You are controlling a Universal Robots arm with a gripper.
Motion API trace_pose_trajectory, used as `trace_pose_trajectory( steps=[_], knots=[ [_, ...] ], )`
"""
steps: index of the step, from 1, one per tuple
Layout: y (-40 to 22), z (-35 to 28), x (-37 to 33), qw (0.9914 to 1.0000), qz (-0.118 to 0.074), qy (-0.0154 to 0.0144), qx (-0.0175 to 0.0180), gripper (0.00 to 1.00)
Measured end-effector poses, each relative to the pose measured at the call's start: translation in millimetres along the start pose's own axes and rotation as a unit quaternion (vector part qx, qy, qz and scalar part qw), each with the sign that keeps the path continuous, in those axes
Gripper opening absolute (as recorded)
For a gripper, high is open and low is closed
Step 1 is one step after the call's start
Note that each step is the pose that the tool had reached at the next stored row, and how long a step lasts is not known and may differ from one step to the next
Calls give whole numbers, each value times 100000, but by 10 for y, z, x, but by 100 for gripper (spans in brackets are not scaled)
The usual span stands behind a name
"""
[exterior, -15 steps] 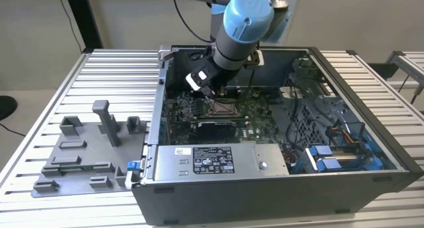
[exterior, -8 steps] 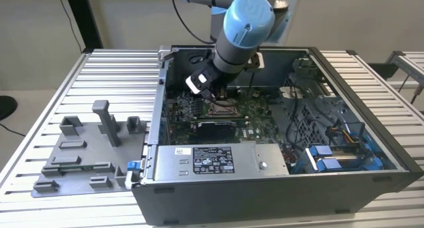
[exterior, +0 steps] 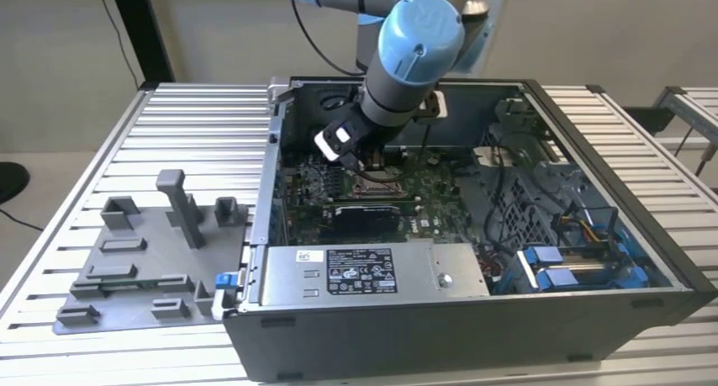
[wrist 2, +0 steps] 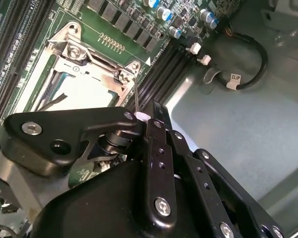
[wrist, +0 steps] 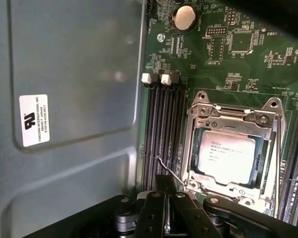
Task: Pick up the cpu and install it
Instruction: 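Close the cpu cover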
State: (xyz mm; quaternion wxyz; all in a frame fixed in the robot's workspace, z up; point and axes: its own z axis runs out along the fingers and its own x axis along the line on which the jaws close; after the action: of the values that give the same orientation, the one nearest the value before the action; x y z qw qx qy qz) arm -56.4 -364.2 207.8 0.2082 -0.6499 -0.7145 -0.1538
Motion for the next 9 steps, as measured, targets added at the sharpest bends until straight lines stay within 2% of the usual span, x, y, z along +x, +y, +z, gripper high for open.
trace_pose_trajectory(
  steps=[9],
  knots=[
    [15, 57, -34, 100000, -1, -4, 5, 0]
  ],
)
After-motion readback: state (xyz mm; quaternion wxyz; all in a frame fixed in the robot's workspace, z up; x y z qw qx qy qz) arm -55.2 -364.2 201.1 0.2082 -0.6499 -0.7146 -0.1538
